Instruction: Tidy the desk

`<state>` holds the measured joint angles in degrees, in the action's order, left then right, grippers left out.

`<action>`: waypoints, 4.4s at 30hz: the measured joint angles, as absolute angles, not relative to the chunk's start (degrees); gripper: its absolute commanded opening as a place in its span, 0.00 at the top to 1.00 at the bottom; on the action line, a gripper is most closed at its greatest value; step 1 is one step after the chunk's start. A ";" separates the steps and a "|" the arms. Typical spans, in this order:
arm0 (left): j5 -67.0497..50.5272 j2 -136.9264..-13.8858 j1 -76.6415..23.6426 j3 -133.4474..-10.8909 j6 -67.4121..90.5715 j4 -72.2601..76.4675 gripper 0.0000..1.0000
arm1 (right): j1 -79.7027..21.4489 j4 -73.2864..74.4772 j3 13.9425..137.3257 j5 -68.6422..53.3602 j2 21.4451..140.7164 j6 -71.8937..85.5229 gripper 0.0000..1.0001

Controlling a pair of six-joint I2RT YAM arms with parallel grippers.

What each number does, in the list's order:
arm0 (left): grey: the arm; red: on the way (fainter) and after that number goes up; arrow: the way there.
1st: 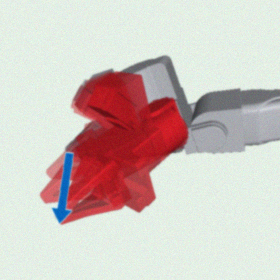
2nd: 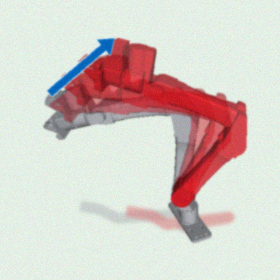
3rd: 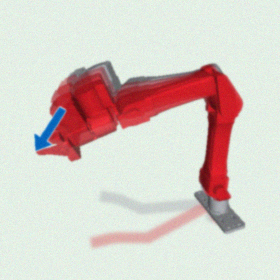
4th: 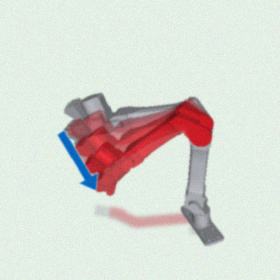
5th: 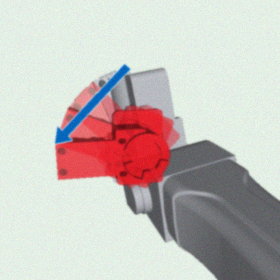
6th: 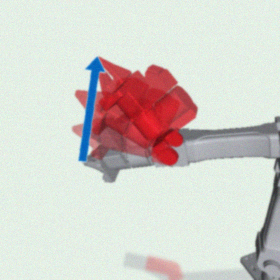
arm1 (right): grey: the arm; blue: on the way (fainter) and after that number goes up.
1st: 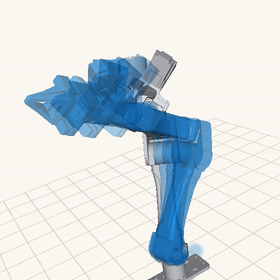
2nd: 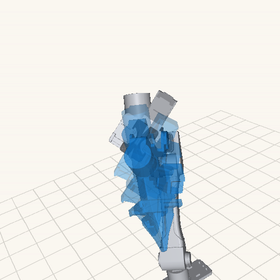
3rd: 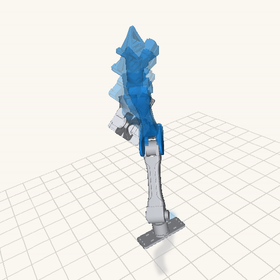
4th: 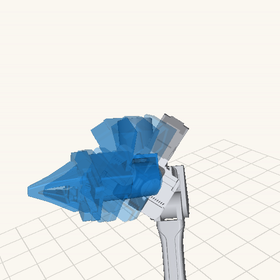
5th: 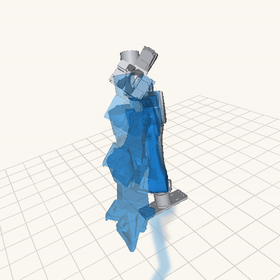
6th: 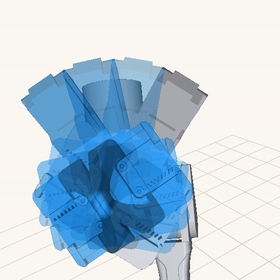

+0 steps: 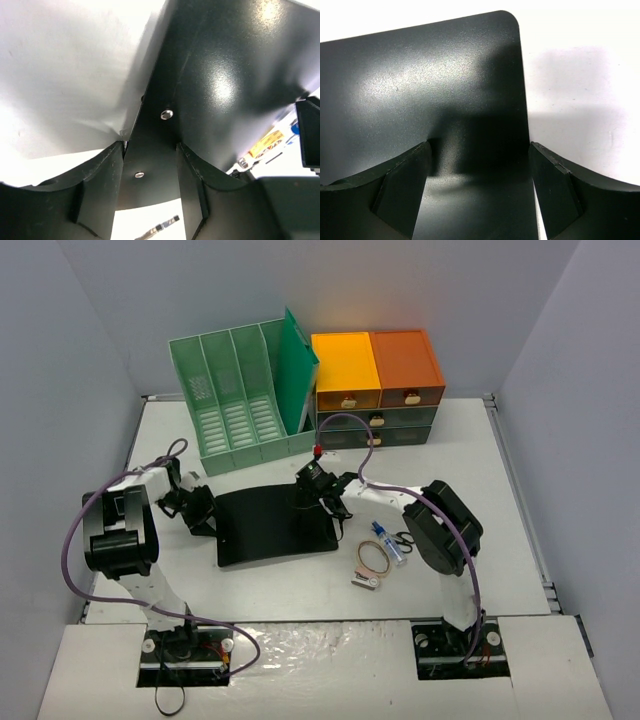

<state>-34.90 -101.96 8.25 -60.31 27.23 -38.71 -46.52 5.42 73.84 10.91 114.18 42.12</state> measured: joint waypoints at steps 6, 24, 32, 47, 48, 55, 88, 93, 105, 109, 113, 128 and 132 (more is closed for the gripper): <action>-36.24 -100.97 9.55 -60.31 27.78 -34.09 0.60 | -46.54 5.44 73.92 11.40 114.53 41.95 0.26; -54.51 -98.88 9.40 -57.79 38.91 -18.83 0.83 | -47.72 4.56 74.86 12.06 115.78 41.22 0.26; -57.73 -97.79 9.54 -57.58 39.77 -18.68 1.00 | -47.94 4.43 74.91 12.23 115.94 40.86 0.26; -51.87 -89.27 8.00 -62.09 32.84 -29.18 1.00 | -49.46 -1.17 69.86 11.19 112.15 45.05 0.20; -50.87 -87.83 7.67 -62.84 31.92 -30.60 1.00 | -49.73 -1.15 68.44 11.03 110.89 46.00 0.20; -44.31 -74.42 6.42 -65.79 29.03 -34.22 1.00 | -51.37 7.63 61.83 11.27 103.56 48.76 0.19; -4.76 -66.88 -2.13 -86.85 28.46 -34.03 1.00 | -55.61 19.29 60.90 13.77 97.13 48.86 0.20; -2.27 -70.39 -2.22 -88.28 27.47 -33.16 1.00 | -55.61 20.28 60.82 14.21 96.59 48.81 0.20; 2.47 -76.68 -2.31 -92.93 23.76 -34.03 1.00 | -55.61 22.12 58.72 15.06 93.09 48.11 0.19; 3.08 -77.27 -2.31 -93.96 22.81 -34.02 1.00 | -55.61 22.36 58.56 15.23 92.94 47.84 0.19; 3.06 -78.39 -2.31 -94.50 22.18 -34.00 1.00 | -55.59 22.56 58.48 15.47 92.73 47.66 0.19; 1.99 -83.02 -2.31 -94.48 21.68 -32.15 1.00 | -55.59 23.35 57.30 15.68 91.53 47.30 0.19; 1.51 -85.87 -2.31 -94.60 21.71 -32.07 1.00 | -55.59 23.40 57.30 15.68 91.53 47.23 0.19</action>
<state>1.51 -85.87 -2.31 -94.60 21.71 -32.07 -55.59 23.40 57.30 15.68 91.53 47.23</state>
